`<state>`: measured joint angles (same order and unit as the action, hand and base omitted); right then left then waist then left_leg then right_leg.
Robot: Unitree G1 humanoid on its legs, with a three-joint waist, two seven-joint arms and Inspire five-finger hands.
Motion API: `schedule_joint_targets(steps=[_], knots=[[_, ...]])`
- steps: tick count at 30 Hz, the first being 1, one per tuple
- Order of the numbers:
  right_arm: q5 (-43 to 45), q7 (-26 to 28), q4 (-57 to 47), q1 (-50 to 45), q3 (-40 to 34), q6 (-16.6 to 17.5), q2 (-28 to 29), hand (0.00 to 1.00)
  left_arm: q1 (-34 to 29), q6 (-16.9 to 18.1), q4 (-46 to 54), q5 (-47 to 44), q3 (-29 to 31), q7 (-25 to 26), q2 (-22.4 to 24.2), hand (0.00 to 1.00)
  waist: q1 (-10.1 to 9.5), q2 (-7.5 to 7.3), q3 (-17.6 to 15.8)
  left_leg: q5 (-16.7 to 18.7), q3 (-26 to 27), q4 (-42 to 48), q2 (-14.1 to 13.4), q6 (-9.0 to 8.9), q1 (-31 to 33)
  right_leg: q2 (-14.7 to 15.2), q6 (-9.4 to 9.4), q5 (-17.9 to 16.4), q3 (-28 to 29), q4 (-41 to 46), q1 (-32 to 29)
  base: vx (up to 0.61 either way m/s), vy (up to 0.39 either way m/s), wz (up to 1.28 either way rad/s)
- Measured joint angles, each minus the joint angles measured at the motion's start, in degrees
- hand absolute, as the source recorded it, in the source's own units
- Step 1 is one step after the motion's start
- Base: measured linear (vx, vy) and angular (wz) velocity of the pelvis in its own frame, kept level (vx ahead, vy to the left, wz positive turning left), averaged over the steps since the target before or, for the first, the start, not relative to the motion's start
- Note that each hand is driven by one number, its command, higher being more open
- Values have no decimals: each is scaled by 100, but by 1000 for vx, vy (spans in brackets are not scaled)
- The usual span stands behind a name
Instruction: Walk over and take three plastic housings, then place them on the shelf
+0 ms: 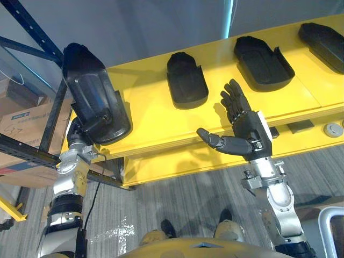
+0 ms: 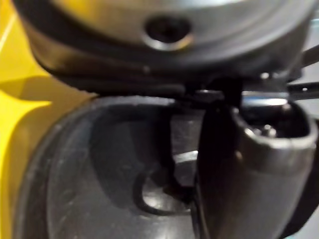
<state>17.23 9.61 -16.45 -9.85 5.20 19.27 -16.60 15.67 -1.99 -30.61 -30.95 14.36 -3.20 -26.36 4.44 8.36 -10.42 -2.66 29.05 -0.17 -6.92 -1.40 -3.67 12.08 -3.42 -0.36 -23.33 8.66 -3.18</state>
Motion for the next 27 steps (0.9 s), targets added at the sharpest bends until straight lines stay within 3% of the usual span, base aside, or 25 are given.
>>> schedule_joint_targets(steps=[8,9,12,27], knots=[[238,119,-472,114,276,-160,-156,100,527,-696,-395,-18,-47,-258,-302,0,148,-42,-199,1,174,19,36,-30,66,233,-40,-204,192,621,-429,-80,2,-5],[238,124,-487,188,386,-189,-154,100,624,-779,-453,-15,-47,-267,-378,100,196,-58,-242,22,188,65,40,-58,121,263,-43,-207,206,685,-486,-113,-2,-2],[234,123,-759,184,620,-278,-151,100,863,-993,-500,31,-47,-253,-479,100,217,-59,-352,218,224,210,35,-123,253,292,-55,-201,273,823,-617,-86,-7,-2],[227,-291,-1108,193,909,-397,-82,100,1423,-1400,-707,1062,103,500,-628,100,241,-122,-486,120,302,260,19,-163,327,385,-20,-315,318,1141,-830,5,-14,0]])
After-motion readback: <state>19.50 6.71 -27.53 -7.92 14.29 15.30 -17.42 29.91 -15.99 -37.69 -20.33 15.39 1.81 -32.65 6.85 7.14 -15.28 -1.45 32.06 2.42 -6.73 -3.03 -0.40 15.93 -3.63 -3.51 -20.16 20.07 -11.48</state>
